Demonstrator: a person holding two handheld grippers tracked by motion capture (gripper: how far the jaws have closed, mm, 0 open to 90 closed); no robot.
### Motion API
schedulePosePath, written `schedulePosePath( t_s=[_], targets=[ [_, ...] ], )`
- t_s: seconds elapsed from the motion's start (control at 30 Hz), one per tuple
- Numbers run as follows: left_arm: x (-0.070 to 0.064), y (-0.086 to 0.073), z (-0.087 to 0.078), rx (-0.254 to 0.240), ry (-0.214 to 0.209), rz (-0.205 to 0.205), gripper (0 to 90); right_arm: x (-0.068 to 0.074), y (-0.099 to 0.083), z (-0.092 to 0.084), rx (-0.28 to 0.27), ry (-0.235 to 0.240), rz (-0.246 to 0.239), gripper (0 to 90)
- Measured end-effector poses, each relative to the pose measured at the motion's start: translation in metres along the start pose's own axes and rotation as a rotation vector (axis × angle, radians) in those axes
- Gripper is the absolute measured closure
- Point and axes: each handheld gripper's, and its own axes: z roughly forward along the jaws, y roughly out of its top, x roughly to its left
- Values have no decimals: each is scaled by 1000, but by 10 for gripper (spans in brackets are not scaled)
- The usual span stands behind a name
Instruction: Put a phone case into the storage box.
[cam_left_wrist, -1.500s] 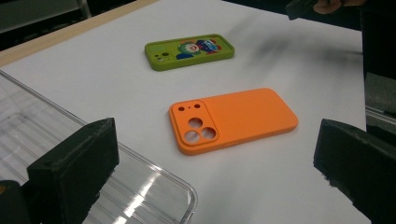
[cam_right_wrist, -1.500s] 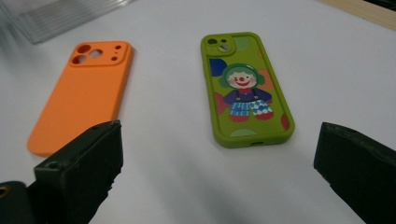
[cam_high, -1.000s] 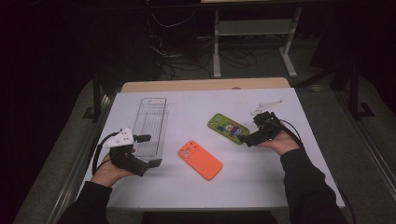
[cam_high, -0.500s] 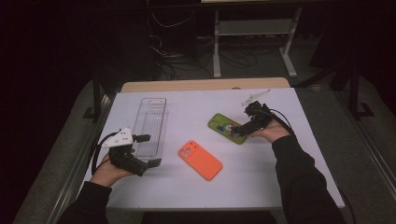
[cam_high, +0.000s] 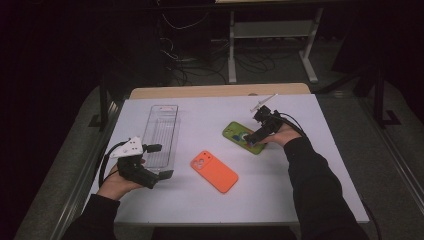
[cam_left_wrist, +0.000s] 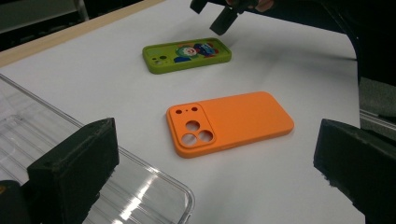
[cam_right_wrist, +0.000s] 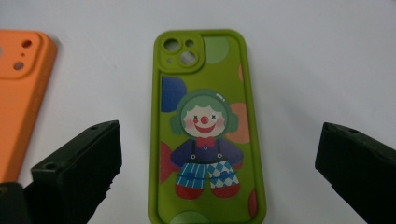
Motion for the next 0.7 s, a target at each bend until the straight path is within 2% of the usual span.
schedulePosePath(
  t_s=[0.37,0.5,0.6,0.7],
  targets=[
    [0,0,-1,-1,-1,-5,0,-4,-3,29,109,-14,-19,1],
    [0,1,-1,-2,-2,-9,0,-3,-3,33,124,-13,-28,9],
    [1,1,0,0,-3,3,0,-2,-3,36,136,-1,-35,13],
    [0,1,0,-2,-6,1,0,-1,-3,40,147,-10,-52,24]
  ],
)
